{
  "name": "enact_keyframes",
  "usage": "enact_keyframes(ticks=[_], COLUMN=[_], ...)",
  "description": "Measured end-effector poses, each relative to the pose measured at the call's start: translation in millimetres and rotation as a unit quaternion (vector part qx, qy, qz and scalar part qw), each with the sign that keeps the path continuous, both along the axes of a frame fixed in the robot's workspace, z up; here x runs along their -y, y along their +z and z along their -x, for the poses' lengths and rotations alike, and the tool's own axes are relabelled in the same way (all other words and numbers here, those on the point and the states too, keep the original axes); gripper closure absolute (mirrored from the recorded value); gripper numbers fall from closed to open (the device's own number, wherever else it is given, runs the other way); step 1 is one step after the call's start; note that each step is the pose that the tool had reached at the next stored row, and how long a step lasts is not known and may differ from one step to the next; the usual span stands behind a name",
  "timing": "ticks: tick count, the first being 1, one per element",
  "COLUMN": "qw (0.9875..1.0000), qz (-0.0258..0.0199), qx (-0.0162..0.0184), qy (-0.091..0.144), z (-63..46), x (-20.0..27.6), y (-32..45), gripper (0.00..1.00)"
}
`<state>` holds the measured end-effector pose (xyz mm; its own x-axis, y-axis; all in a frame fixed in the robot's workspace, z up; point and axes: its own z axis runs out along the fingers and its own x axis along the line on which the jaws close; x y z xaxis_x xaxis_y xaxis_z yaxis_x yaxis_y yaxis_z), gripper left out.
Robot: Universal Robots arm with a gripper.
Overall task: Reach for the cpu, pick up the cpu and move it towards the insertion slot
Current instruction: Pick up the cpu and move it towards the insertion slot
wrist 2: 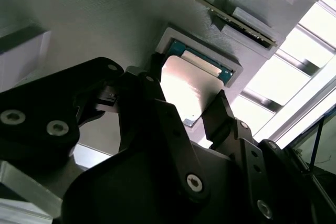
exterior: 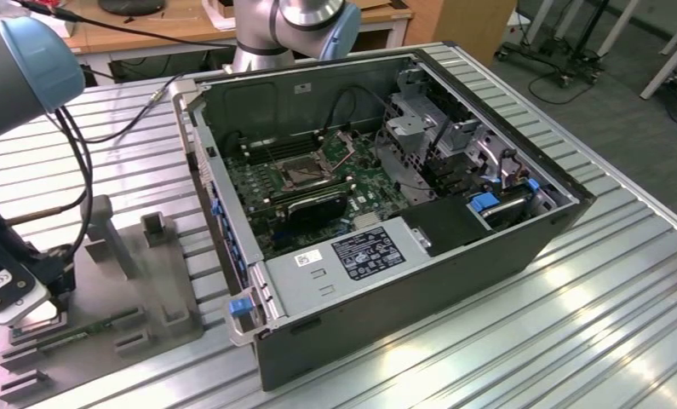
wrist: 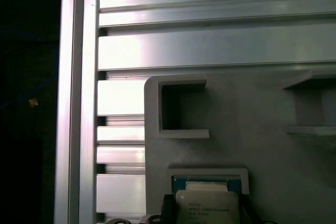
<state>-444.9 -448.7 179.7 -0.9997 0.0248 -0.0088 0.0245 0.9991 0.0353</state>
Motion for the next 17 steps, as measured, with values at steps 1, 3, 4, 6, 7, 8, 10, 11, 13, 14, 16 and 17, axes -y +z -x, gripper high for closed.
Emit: enact_keyframes(ticks=[1, 3, 4, 6, 7, 8, 10, 11, 13, 14, 16, 17], qw=[1.0000, 1.0000, 1.0000, 1.0000, 1.0000, 1.0000, 1.0000, 1.0000, 1.0000, 1.0000, 1.0000, 1.0000], qz=[0.0000, -0.0001, 0.0000, 0.0003, 0.0003, 0.0004, 0.0009, 0.0011, 0.0017, 0.0022, 0.0035, 0.0042], qx=[0.0000, 0.0002, 0.0002, 0.0000, 0.0001, 0.0001, 0.0000, 0.0001, 0.0000, 0.0000, 0.0001, 0.0001], qy=[0.000, 0.000, 0.000, 0.000, 0.000, 0.000, 0.000, 0.000, 0.000, 0.000, 0.000, 0.000], z=[0.0, 0.0, 0.0, 0.0, 0.0, 0.0, 0.0, 0.0, 0.0, 0.0, 0.0, 0.0], x=[0.0, 0.0, 0.0, 0.0, 0.0, 0.0, 0.0, 0.0, 0.0, 0.0, 0.0, 0.0], y=[0.5, 0.9, 1.2, 1.7, 1.7, 1.8, 2.0, 2.1, 2.3, 2.4, 2.5, 2.6], gripper=[0.45, 0.45, 0.45, 0.45, 0.45, 0.45, 0.45, 0.45, 0.45, 0.45, 0.45, 0.45])
